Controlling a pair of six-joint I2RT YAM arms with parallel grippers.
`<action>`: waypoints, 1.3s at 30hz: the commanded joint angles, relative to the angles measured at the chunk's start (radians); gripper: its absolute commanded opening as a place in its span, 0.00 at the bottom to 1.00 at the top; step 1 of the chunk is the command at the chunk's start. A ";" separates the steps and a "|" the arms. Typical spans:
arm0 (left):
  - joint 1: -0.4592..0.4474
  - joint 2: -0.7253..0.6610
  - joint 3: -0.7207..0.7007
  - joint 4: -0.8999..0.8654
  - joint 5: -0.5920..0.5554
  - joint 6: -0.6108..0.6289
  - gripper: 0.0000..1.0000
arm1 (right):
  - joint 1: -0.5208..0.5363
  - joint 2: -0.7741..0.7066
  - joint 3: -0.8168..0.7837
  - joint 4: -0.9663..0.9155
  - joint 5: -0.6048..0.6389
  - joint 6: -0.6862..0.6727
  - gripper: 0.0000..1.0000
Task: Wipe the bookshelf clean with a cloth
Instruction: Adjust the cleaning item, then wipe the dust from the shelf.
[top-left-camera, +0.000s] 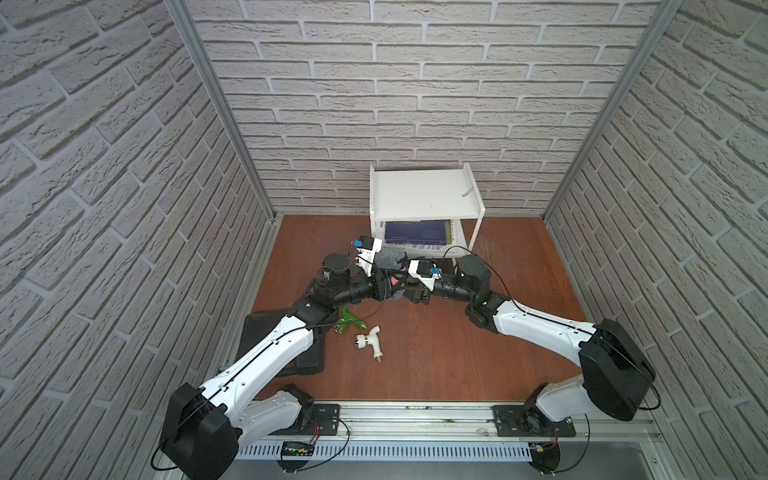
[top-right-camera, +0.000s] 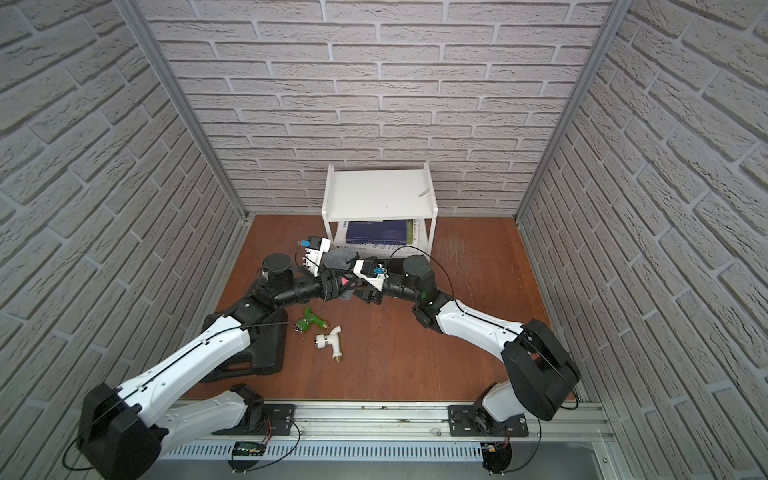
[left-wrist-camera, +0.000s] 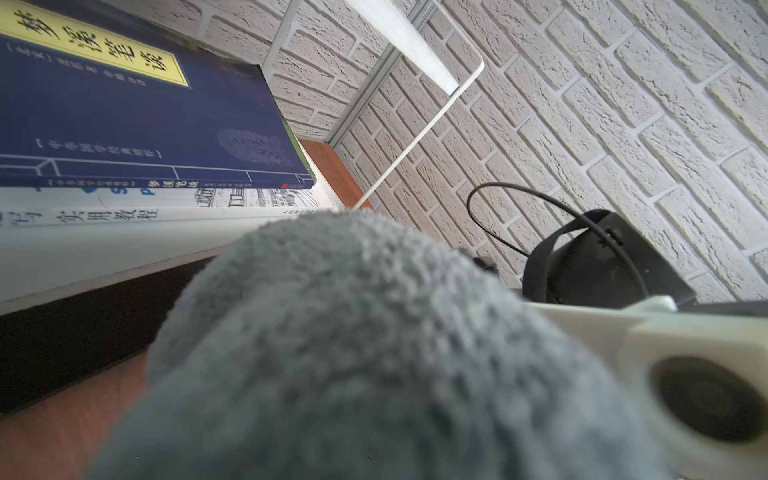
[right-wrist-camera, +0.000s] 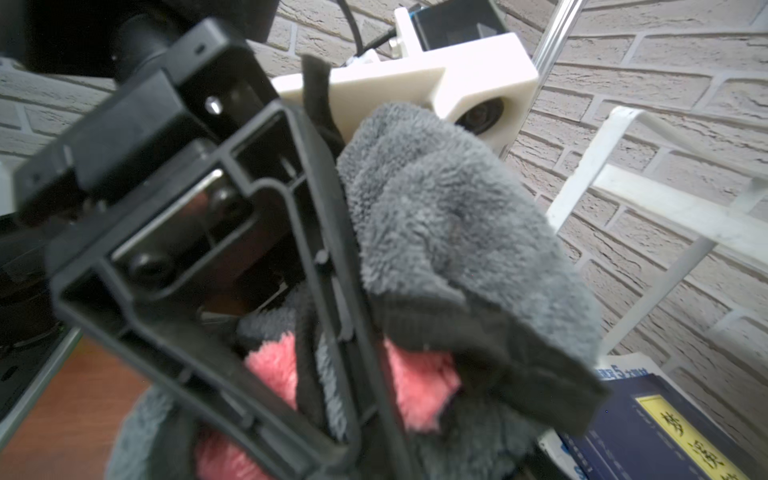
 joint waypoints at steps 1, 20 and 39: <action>0.037 -0.022 -0.046 0.020 -0.041 0.010 0.51 | 0.014 0.002 0.046 0.091 0.115 0.019 0.17; 0.257 0.032 0.045 0.088 -0.132 0.254 0.79 | 0.141 0.249 0.483 -0.743 1.025 -0.201 0.03; 0.243 0.251 0.244 0.013 -0.100 0.346 0.49 | 0.075 0.137 0.404 -0.860 1.062 -0.075 0.03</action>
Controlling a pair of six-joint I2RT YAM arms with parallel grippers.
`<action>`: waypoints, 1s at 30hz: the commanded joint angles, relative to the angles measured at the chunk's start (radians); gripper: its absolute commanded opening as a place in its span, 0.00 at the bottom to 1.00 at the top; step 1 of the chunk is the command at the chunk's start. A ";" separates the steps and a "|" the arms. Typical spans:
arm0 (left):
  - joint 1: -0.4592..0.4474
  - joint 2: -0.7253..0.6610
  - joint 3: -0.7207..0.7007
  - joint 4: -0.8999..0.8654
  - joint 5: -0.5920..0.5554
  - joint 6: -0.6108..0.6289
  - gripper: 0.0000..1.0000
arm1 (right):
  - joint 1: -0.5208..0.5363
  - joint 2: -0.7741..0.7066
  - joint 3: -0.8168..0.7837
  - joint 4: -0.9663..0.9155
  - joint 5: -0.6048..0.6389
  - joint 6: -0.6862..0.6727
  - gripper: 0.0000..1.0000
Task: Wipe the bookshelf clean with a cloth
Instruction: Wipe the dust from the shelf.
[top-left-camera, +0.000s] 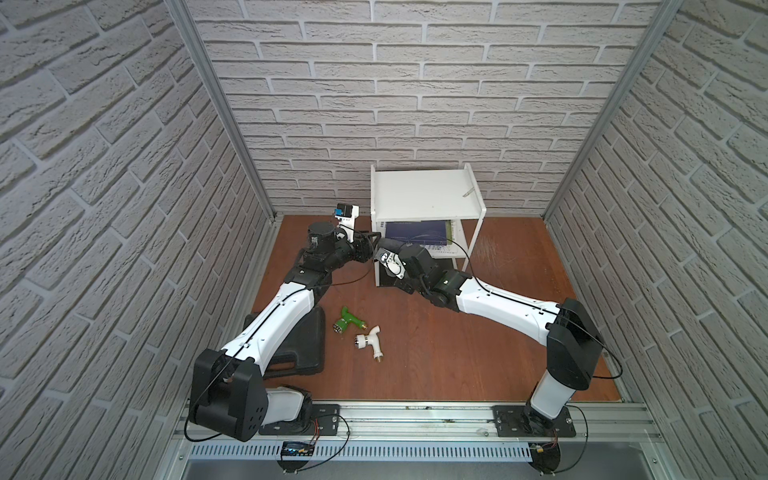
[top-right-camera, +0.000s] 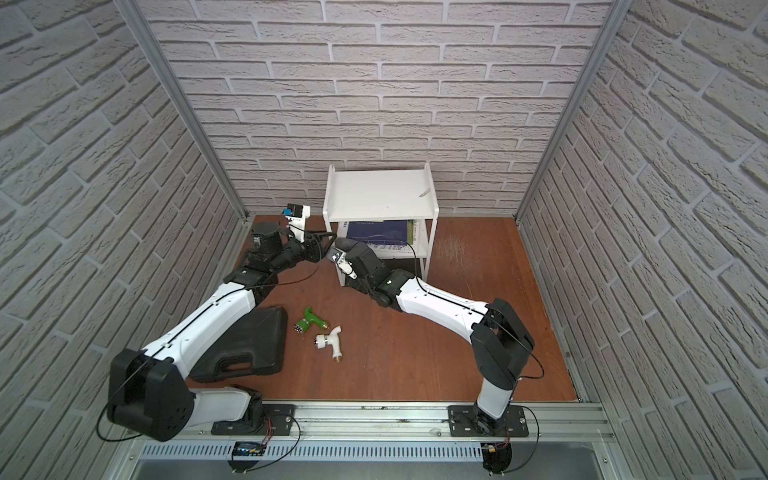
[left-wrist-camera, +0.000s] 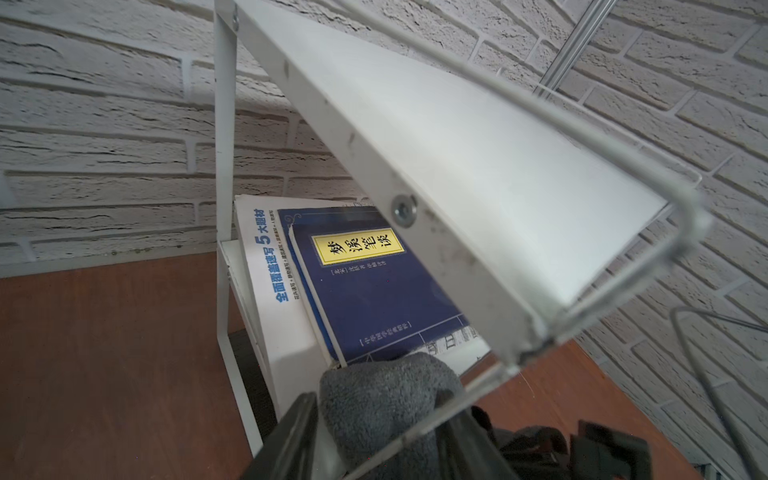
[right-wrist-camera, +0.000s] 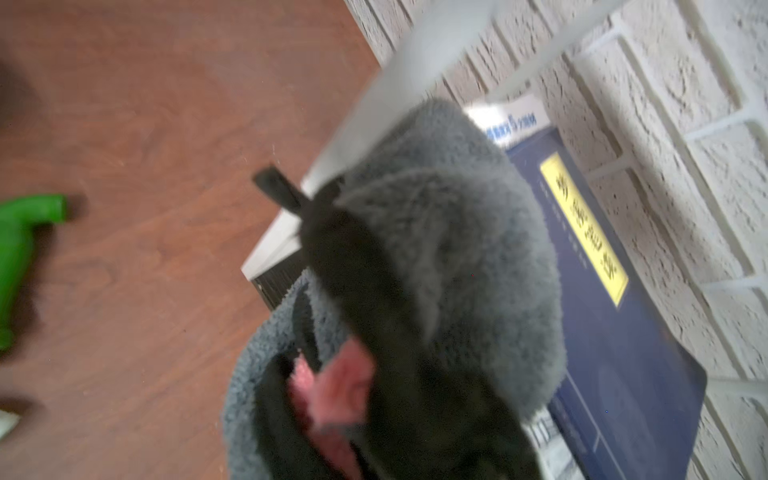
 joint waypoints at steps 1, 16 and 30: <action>0.003 0.016 0.031 0.010 0.023 0.022 0.48 | -0.072 -0.120 -0.072 -0.015 0.086 0.015 0.03; 0.030 0.051 0.066 0.028 0.125 -0.003 0.42 | -0.175 -0.199 -0.150 -0.009 0.028 0.066 0.03; 0.040 0.028 0.104 0.049 0.123 0.093 0.26 | -0.317 -0.555 -0.206 0.099 -0.062 0.212 0.03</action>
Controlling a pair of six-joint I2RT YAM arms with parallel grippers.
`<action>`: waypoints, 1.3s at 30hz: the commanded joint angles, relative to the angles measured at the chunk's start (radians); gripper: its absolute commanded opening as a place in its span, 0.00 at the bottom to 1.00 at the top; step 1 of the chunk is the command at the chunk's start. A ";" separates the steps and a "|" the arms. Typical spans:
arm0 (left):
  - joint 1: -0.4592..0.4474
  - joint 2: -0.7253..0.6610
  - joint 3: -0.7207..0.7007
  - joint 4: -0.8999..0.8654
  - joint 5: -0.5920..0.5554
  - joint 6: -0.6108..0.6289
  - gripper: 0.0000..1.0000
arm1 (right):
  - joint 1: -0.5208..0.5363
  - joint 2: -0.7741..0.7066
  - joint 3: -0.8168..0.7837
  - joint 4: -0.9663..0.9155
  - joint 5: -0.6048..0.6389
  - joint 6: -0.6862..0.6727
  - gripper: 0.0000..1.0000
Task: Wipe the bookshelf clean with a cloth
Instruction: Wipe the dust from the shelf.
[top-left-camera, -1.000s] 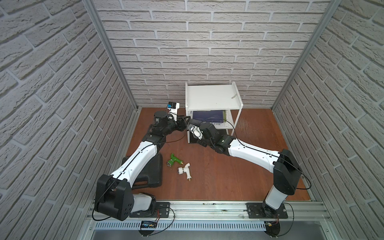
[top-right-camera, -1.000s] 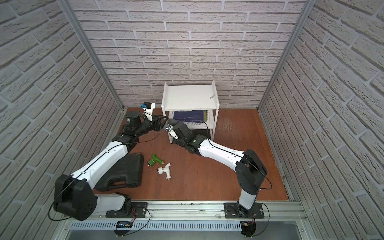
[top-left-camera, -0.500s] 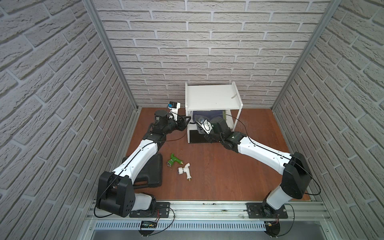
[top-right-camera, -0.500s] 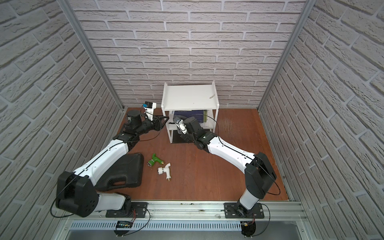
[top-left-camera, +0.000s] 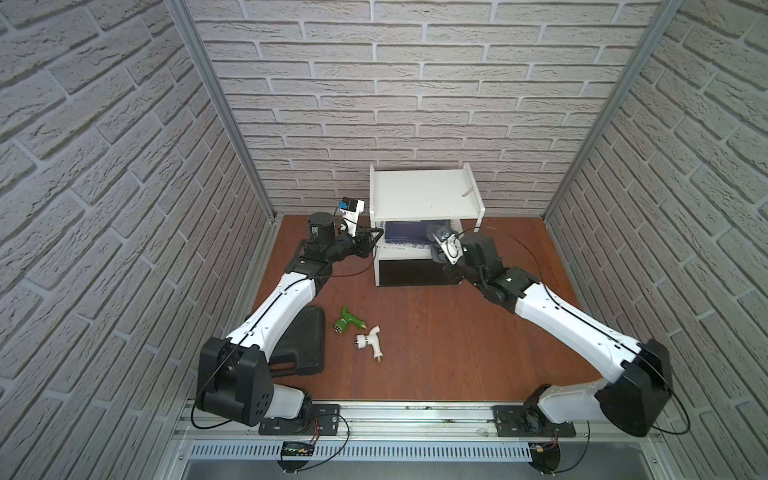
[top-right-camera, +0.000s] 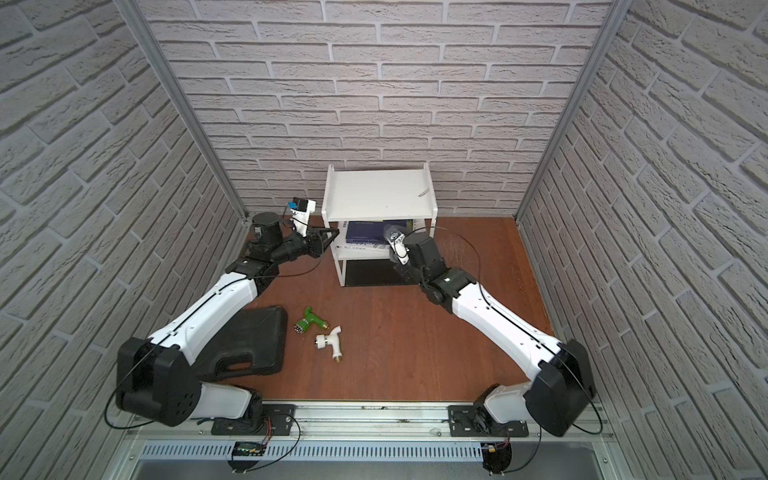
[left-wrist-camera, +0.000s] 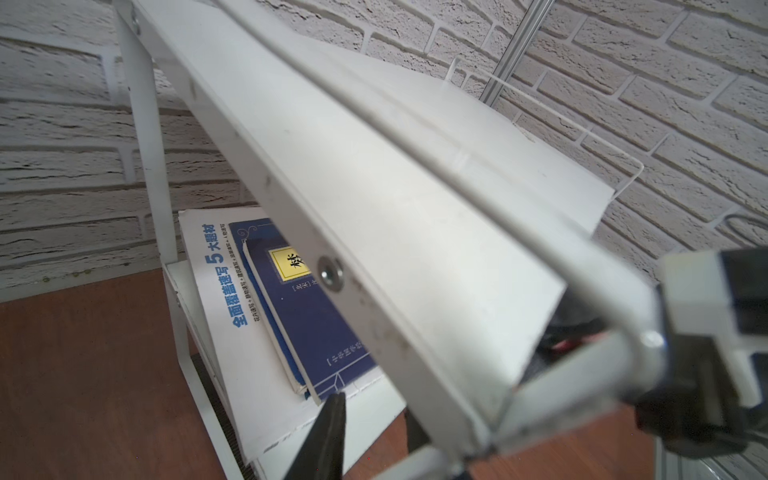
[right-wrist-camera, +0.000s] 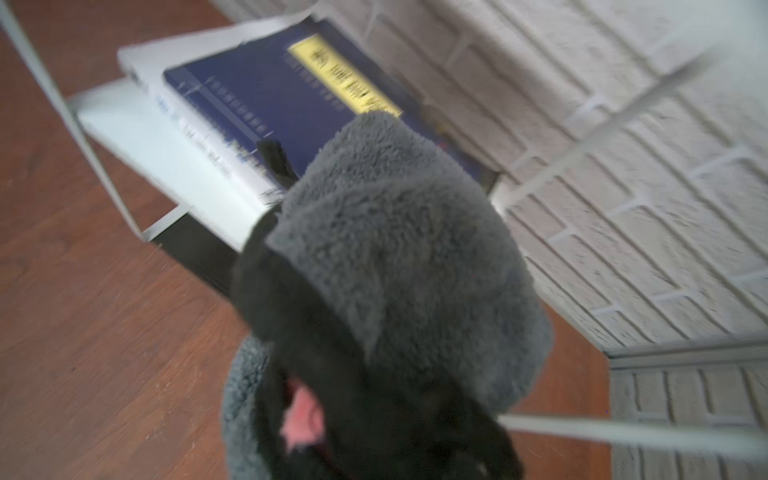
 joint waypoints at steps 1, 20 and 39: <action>0.014 -0.033 0.021 0.063 -0.015 0.067 0.24 | -0.070 -0.142 -0.076 0.235 0.033 0.041 0.03; 0.070 0.001 0.075 -0.077 0.014 0.228 0.00 | -0.058 0.048 -0.107 0.268 -0.495 0.207 0.03; 0.153 -0.006 0.072 -0.066 0.071 0.286 0.00 | -0.484 -0.146 -0.270 0.441 -0.801 0.432 0.03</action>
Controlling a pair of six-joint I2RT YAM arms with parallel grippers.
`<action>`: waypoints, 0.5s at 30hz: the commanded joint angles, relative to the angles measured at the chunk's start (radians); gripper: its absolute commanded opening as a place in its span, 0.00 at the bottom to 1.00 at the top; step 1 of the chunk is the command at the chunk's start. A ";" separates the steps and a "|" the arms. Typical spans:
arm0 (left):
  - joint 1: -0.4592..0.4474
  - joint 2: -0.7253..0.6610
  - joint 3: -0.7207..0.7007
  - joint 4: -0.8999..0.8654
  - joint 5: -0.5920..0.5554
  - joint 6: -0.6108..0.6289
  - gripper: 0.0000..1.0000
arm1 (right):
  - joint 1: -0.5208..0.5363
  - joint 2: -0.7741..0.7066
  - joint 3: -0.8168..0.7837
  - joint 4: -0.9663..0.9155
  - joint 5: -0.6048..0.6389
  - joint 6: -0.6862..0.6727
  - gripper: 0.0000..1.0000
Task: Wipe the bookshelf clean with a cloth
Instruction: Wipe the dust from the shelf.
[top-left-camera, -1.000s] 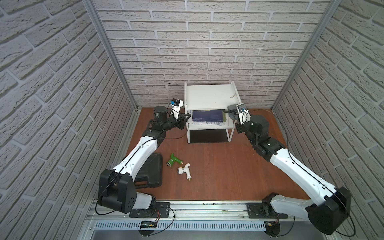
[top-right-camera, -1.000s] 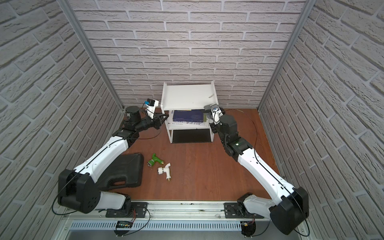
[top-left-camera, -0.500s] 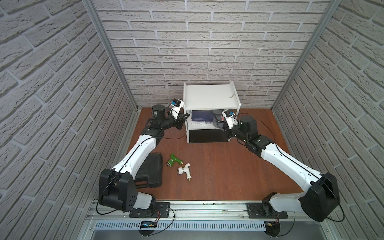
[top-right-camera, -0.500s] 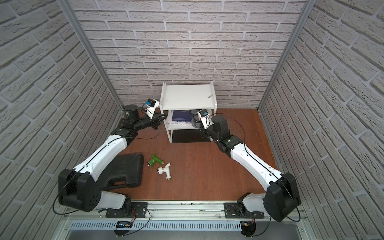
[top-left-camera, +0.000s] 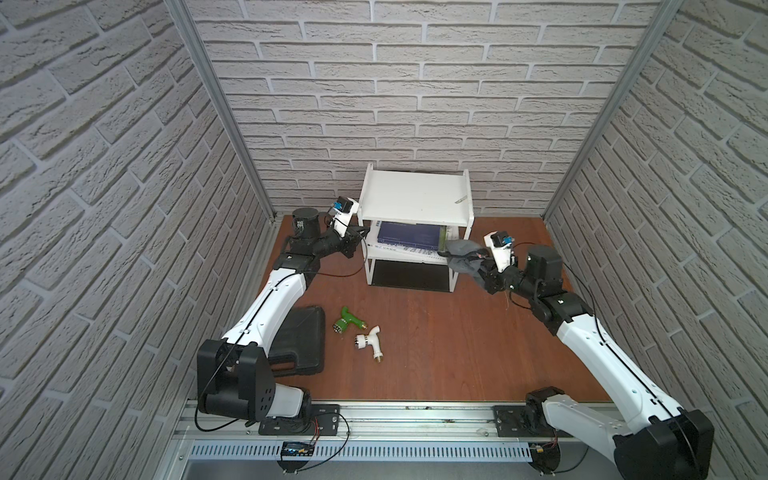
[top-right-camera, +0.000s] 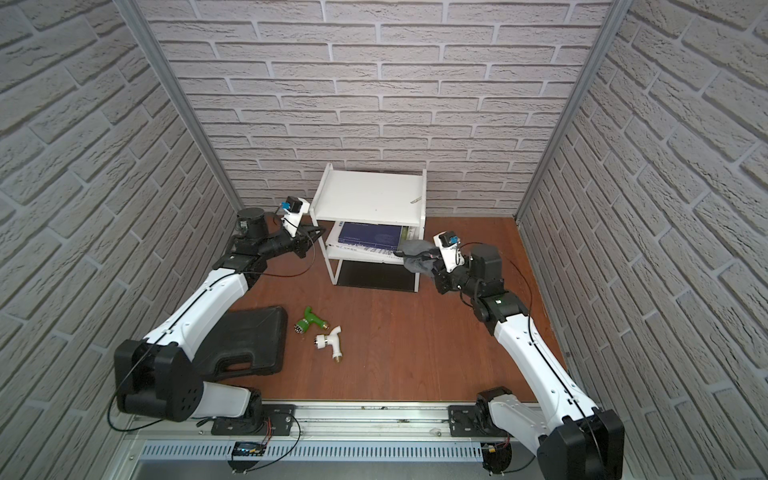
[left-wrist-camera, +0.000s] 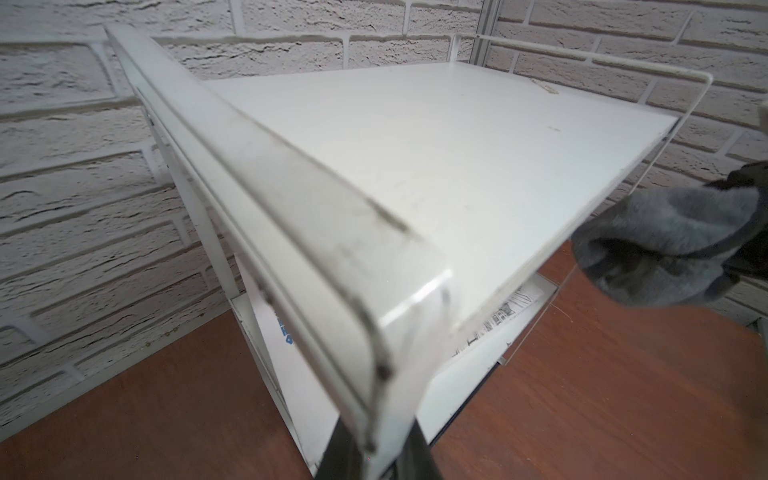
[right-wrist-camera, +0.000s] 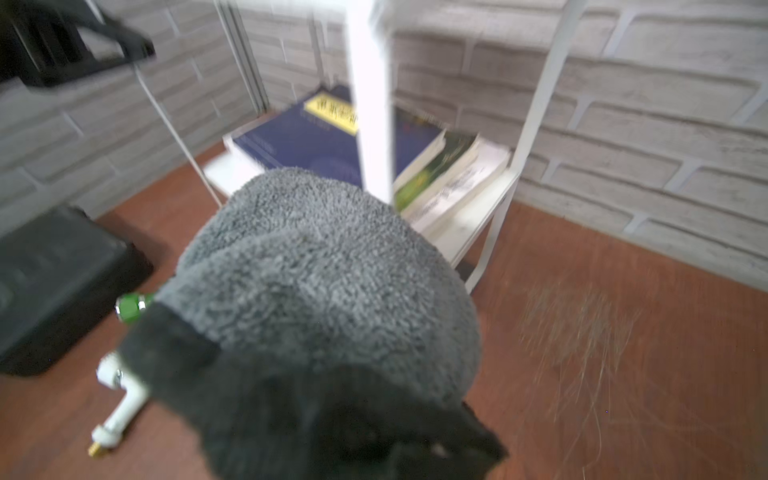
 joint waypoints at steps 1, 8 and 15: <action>0.032 -0.013 0.037 0.006 -0.042 -0.062 0.00 | -0.096 0.104 0.027 0.329 -0.010 0.260 0.03; 0.008 0.001 0.049 -0.024 -0.069 -0.034 0.00 | -0.085 0.513 0.516 0.231 -0.029 0.268 0.02; -0.016 0.003 0.056 -0.047 -0.115 0.001 0.00 | -0.056 0.767 0.616 0.122 -0.029 0.182 0.03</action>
